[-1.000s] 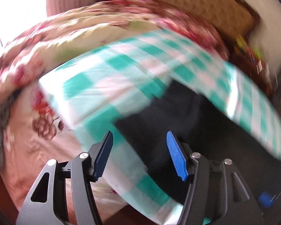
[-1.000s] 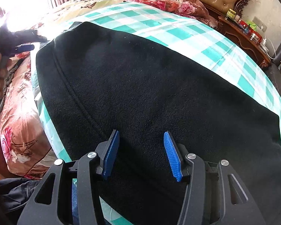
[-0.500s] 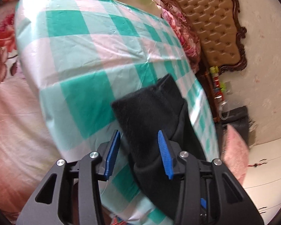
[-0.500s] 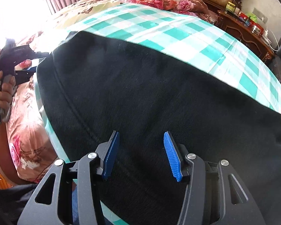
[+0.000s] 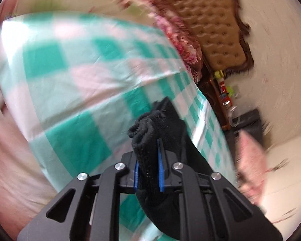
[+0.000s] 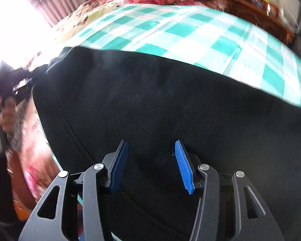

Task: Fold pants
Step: 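Lift the folded cuff end of the black sweatpants with the left tool, then grasp the knit cuff end with the right tool while the left tool holds it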

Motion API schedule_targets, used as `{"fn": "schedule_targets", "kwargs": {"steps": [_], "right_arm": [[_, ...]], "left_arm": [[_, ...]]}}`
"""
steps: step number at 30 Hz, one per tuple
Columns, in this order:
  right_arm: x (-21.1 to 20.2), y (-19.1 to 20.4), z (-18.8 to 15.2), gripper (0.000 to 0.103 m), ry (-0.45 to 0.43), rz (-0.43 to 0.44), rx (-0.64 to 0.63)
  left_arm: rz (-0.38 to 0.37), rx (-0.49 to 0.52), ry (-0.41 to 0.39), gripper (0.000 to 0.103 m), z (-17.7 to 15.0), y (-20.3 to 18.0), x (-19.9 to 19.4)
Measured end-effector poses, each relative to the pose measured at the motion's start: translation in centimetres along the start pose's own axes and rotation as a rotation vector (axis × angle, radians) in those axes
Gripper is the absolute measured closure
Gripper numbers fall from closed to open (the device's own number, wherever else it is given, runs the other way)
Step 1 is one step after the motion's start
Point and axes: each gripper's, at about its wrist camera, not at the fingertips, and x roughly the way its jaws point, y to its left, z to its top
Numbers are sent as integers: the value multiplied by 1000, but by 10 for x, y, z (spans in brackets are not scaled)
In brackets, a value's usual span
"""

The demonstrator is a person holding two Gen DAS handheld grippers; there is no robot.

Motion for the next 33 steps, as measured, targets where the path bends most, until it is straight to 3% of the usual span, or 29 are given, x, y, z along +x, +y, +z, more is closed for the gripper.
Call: {"fn": "schedule_targets", "kwargs": {"steps": [4, 8, 11, 16, 18, 20, 23, 25, 27, 29, 30, 33], "right_arm": [[-19, -28, 3, 55, -49, 66, 108], [-49, -86, -2, 48, -83, 200, 307], [-73, -128, -19, 42, -130, 234, 419], [-90, -176, -58, 41, -150, 322, 568], [-88, -182, -69, 41, -138, 346, 599], [-85, -190, -75, 41, -121, 378, 616], [-79, -191, -73, 41, -100, 426, 629], [-77, -189, -69, 41, -91, 455, 623], [-75, -185, -64, 41, -81, 480, 615], [-71, -178, -57, 41, -56, 488, 602], [-69, -176, -55, 41, -45, 489, 595], [-59, -164, -42, 37, 10, 531, 587]], "left_arm": [[157, 350, -100, 92, -22, -100, -31], [277, 738, -183, 92, -85, -210, -32], [311, 1045, -224, 92, -174, -278, -13], [295, 1428, -188, 92, -329, -297, 36], [306, 1526, -136, 92, -367, -288, 57], [344, 1583, -148, 84, -382, -276, 67], [413, 1631, -205, 52, -383, -267, 71], [426, 1647, -212, 46, -378, -266, 70], [436, 1675, -178, 46, -376, -263, 76], [425, 1709, -146, 55, -376, -260, 87], [407, 1700, -127, 72, -373, -261, 92], [376, 1648, -129, 86, -362, -266, 92]]}}
